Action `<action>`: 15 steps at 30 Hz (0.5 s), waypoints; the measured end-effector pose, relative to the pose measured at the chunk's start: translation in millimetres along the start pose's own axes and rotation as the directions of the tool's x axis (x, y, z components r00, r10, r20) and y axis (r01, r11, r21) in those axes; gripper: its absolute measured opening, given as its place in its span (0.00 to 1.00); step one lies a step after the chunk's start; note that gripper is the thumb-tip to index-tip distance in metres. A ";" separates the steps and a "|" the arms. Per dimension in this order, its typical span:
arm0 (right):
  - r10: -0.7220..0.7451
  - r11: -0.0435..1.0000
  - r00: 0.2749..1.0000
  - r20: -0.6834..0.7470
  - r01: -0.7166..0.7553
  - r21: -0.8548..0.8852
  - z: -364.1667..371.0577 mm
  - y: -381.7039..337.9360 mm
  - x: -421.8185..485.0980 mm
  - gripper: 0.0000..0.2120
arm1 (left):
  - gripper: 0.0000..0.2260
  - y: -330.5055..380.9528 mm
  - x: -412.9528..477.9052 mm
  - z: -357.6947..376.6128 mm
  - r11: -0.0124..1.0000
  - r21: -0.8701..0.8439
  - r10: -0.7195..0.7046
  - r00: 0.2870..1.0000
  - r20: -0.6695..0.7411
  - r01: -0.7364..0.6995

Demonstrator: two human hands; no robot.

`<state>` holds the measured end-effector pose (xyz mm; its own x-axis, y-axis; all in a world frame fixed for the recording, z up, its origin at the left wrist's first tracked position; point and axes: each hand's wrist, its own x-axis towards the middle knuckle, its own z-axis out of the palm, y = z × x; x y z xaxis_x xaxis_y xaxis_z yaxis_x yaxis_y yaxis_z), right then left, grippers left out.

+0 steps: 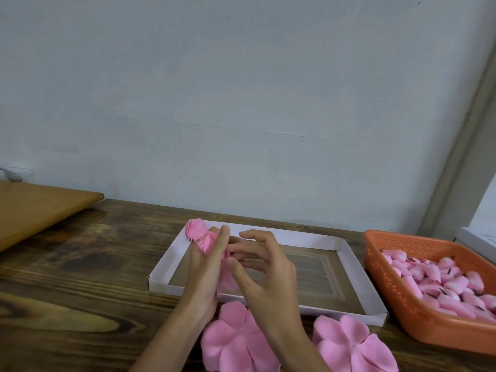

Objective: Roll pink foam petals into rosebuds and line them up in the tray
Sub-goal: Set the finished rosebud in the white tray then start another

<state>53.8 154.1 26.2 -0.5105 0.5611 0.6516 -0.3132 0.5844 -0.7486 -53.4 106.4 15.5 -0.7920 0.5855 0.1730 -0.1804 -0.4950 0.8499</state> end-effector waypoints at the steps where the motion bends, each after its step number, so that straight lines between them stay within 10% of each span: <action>1: 0.000 1.000 1.000 0.002 0.000 -0.008 0.2 -0.4 0.0 0.18 | 0.32 0.3 -0.4 0.3 1.000 -0.003 0.002 1.000 0.012 -0.002; 9: 0.010 1.000 0.997 0.071 -0.009 -0.013 -1.1 -3.0 0.0 0.21 | 0.31 0.7 2.4 -6.6 0.999 -0.039 0.010 0.997 0.078 -0.007; 15: 0.415 0.906 0.909 -0.037 -0.416 -0.072 -8.0 10.1 5.4 0.10 | 0.10 1.6 12.8 -7.6 0.991 -0.124 -0.049 0.995 0.084 0.059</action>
<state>54.2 167.6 23.2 -0.5645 0.7741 0.2866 -0.0141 0.3381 -0.9410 -68.3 108.2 15.3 -0.7307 0.6606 0.1725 -0.2977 -0.5357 0.7902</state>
